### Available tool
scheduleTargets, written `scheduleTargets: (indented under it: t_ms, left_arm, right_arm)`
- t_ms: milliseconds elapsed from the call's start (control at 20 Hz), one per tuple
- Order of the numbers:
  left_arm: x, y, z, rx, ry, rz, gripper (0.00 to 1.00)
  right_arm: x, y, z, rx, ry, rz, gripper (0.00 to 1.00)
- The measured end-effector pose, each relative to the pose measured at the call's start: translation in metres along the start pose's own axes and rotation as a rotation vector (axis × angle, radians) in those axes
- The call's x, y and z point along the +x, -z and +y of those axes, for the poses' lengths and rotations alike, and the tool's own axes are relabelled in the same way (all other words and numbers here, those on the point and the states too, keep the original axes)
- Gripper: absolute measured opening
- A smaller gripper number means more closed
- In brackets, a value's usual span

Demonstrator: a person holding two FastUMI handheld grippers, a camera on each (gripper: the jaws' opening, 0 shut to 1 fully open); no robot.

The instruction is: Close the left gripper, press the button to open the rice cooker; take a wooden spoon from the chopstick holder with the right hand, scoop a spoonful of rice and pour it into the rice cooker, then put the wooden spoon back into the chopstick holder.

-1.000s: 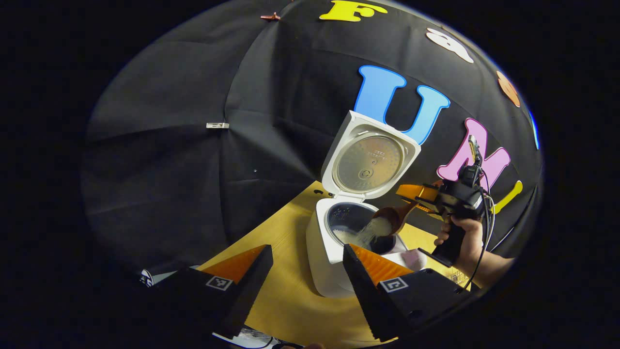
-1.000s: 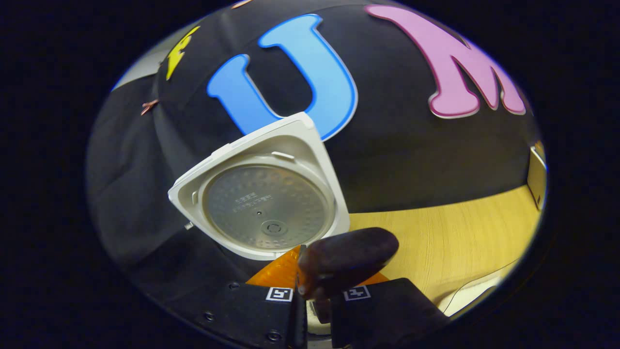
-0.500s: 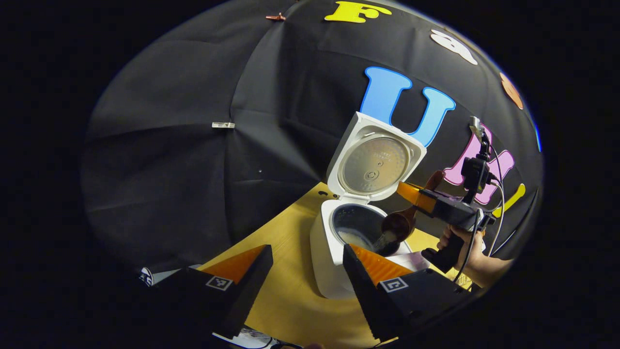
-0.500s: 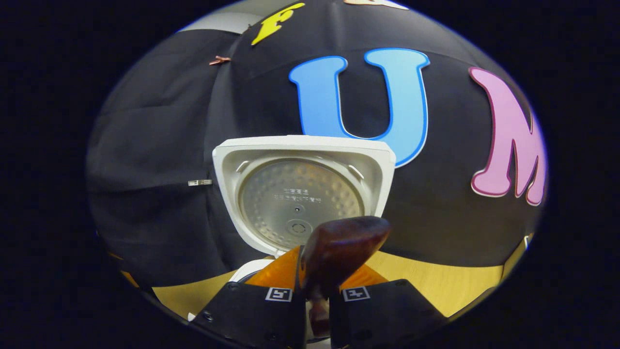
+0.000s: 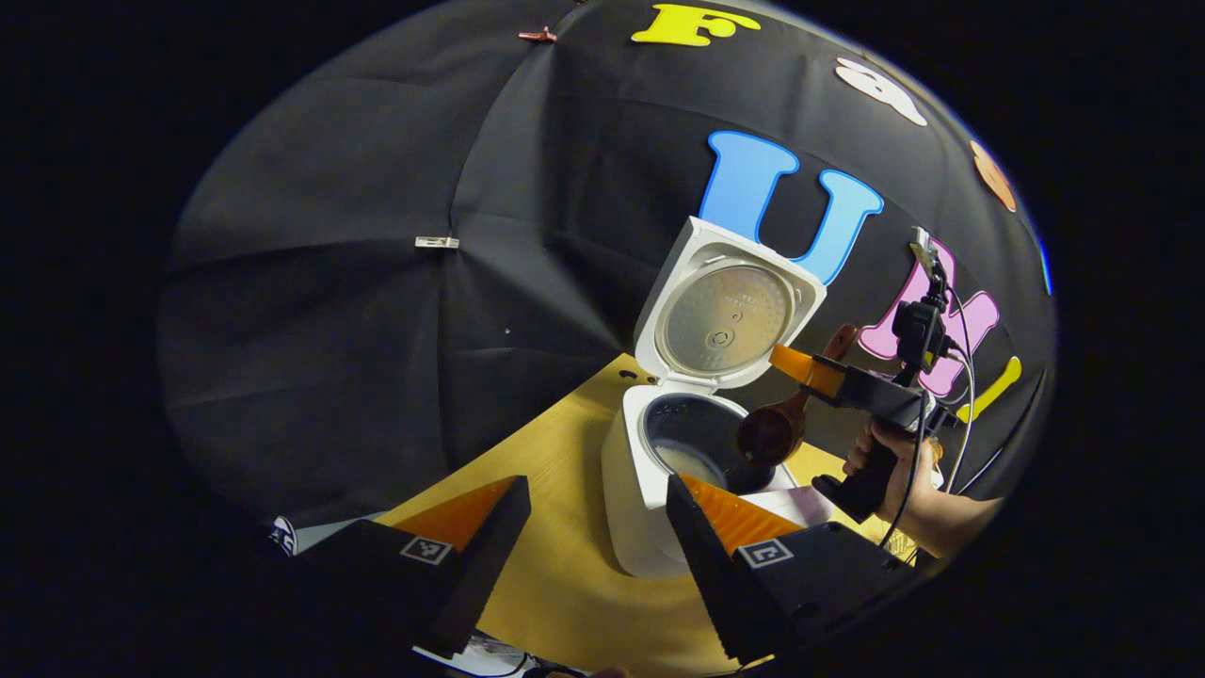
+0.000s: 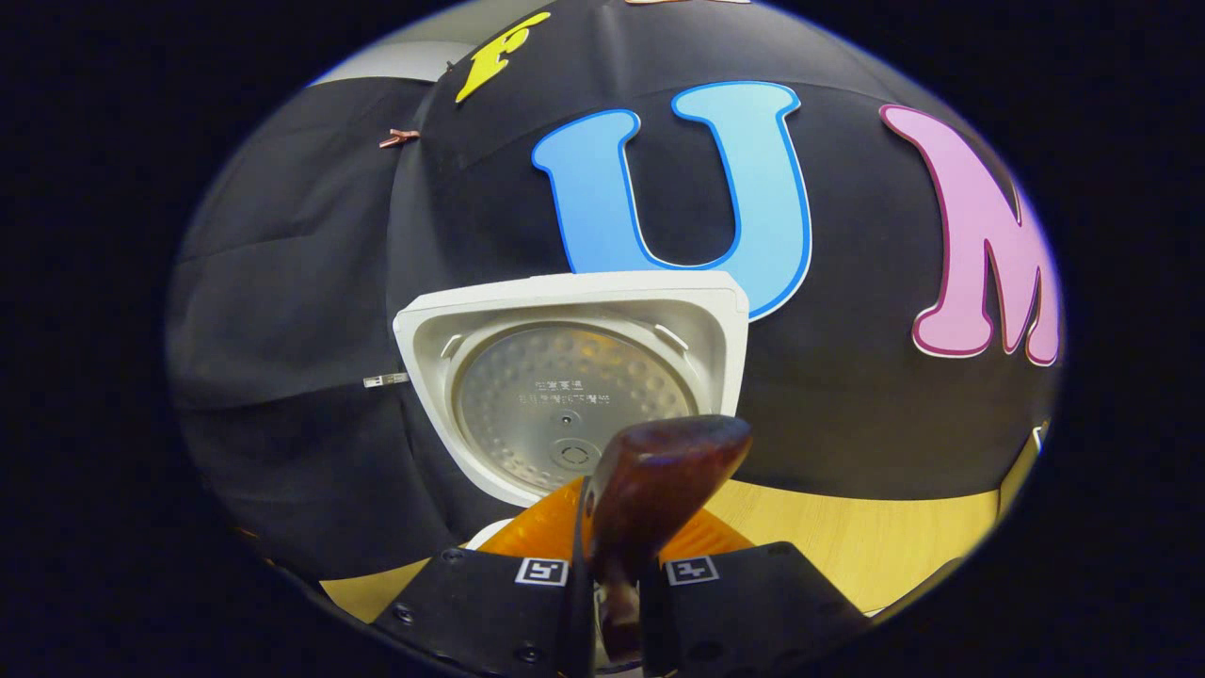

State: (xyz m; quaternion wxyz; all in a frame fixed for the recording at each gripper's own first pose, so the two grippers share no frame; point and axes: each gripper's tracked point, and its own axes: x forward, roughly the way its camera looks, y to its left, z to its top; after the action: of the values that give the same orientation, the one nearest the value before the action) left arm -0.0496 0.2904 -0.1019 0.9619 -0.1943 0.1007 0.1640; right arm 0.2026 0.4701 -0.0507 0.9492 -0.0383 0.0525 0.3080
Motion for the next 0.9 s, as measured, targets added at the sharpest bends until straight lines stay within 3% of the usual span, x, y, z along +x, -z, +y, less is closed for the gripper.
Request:
scheduleTargets:
  t_ms: [200, 350, 500, 750, 900]
  left_arm:
    - [0.000, 0.000, 0.003, -0.008, -0.005, -0.008, 0.94]
    - [0.000, -0.001, 0.005, -0.015, -0.009, -0.013, 0.94]
    - [0.001, 0.003, 0.007, -0.023, -0.008, -0.008, 0.94]
    - [0.000, 0.002, 0.008, -0.022, -0.011, -0.007, 0.94]
    - [-0.001, 0.002, 0.005, -0.025, -0.006, -0.005, 0.94]
  right_arm:
    - [-0.005, -0.008, 0.010, 0.005, -0.023, -0.024, 0.23]
    - [-0.007, -0.020, 0.023, -0.168, -0.045, -0.101, 0.22]
    - [-0.007, -0.004, 0.047, -0.281, -0.098, -0.091, 0.22]
    - [-0.004, -0.009, 0.048, -0.235, -0.093, -0.096, 0.22]
    - [-0.008, -0.015, 0.033, -0.119, -0.066, -0.075, 0.22]
